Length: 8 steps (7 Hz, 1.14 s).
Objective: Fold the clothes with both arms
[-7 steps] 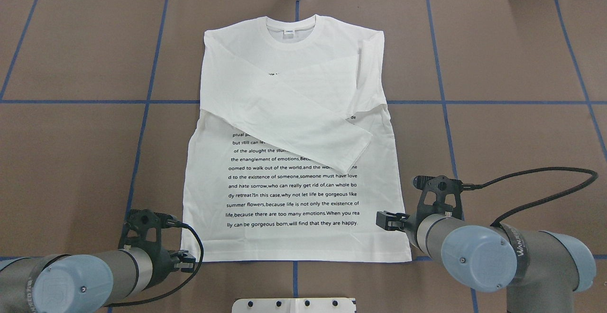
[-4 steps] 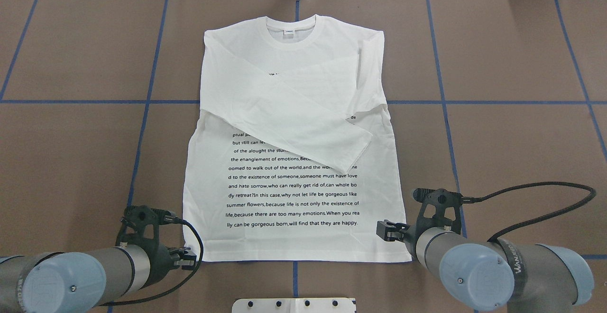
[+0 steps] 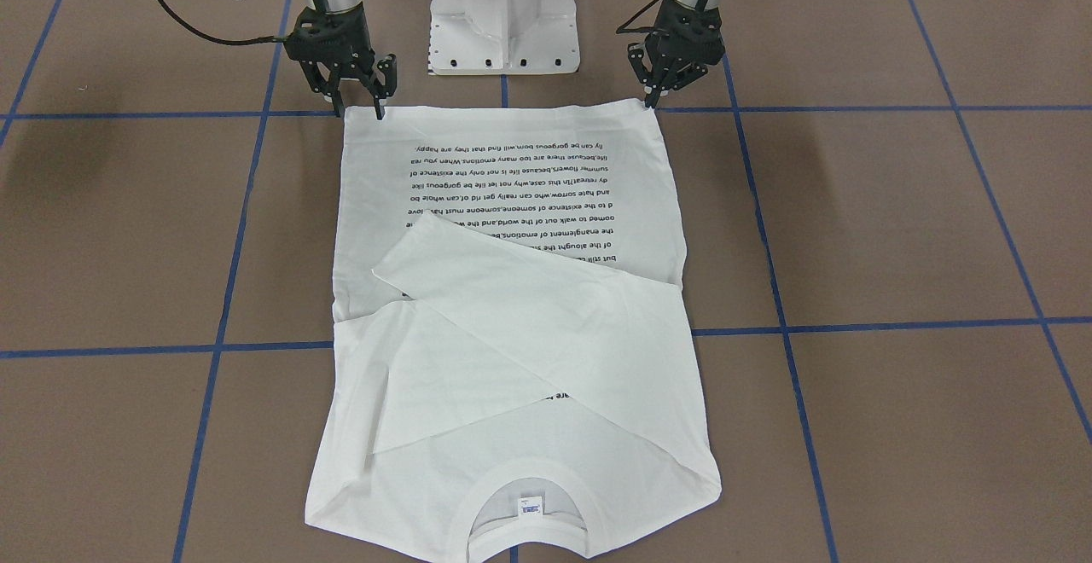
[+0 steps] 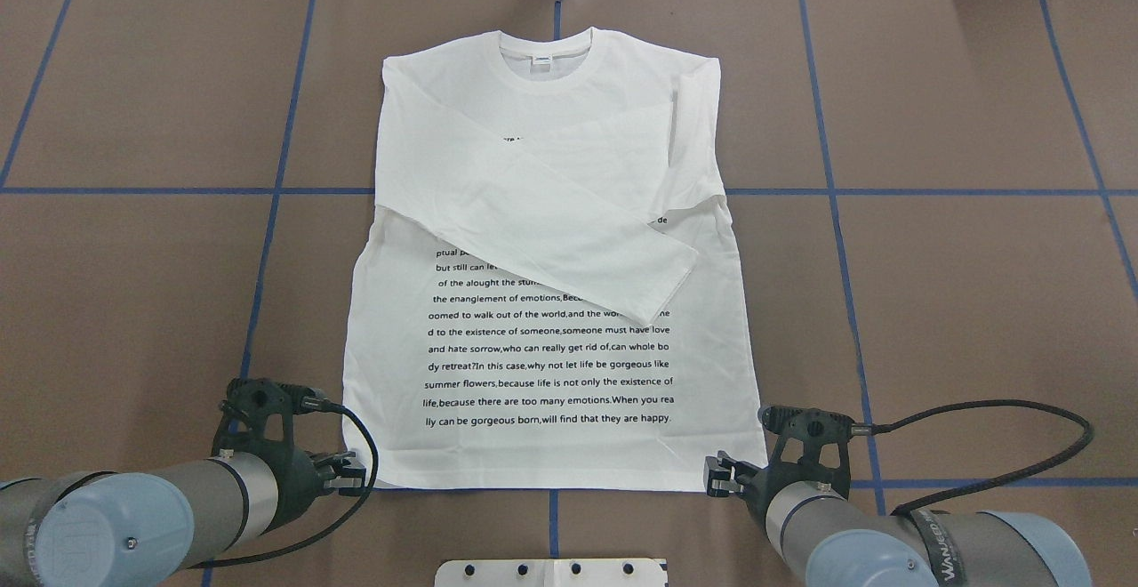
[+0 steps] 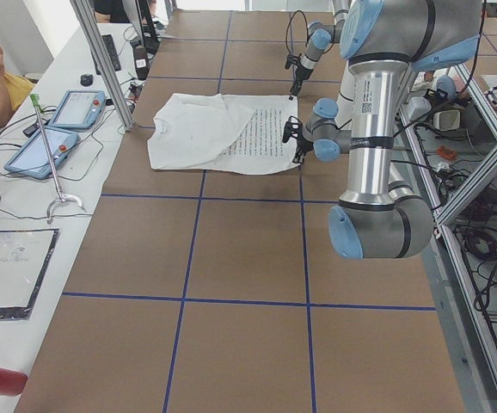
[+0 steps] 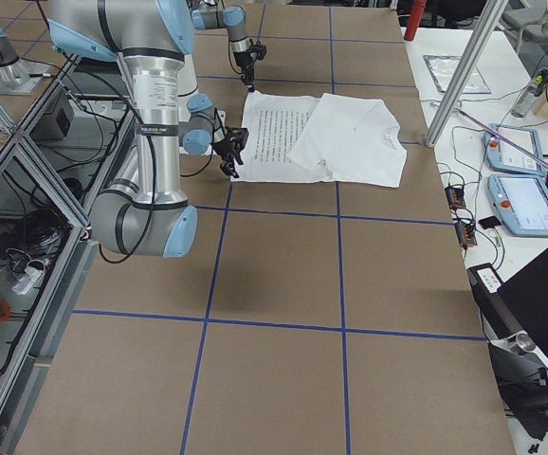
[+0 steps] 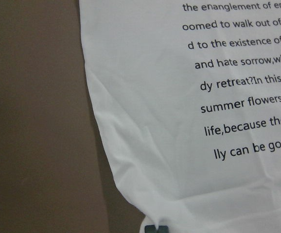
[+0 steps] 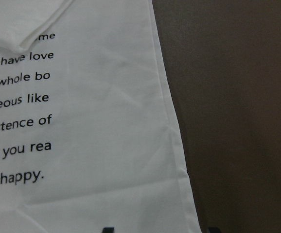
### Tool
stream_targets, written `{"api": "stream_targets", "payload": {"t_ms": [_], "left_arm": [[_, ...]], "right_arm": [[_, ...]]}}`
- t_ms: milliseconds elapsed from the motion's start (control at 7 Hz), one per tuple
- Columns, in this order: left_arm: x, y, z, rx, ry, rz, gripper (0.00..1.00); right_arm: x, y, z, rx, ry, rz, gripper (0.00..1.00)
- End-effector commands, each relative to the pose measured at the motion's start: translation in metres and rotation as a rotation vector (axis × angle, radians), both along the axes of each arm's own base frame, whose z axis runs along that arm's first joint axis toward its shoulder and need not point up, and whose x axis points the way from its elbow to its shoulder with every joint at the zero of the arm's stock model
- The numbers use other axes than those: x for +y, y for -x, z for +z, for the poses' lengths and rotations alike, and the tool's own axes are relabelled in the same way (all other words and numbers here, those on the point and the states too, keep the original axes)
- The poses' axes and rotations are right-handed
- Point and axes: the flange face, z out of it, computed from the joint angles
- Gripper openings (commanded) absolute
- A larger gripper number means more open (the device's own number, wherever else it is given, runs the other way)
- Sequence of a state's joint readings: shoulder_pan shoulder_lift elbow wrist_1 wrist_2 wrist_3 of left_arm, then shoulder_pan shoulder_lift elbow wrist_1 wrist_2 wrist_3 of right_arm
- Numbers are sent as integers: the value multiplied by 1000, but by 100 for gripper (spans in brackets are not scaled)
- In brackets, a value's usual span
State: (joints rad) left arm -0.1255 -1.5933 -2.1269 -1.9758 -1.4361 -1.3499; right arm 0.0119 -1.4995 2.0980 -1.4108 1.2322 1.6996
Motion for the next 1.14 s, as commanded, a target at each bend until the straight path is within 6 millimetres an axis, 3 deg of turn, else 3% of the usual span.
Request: {"api": "stream_targets", "payload": {"t_ms": [0,143,286,571,714,857,1000], "left_arm": [[0,0,1,-2,-2,-2,0],[0,0,1,-2,-2,-2,0],[0,1,0,-1,-2,-3,0],[0,2,-1,1,-2,-3,0],[0,3,-2,4,-2,-3,0],[0,4,-3,7,-3,-3,0],[0,4,-4,9,-2,-4,0]], "right_arm": [[6,-1,17,37,-10,-3,71],[7,-1,19,40,-12,-5,70],[9,0,18,39,-15,-7,59],[13,2,16,34,-16,-13,49],[13,3,13,28,-17,-16,28],[14,3,12,27,-16,-17,0],[14,3,12,28,-15,-16,0]]}}
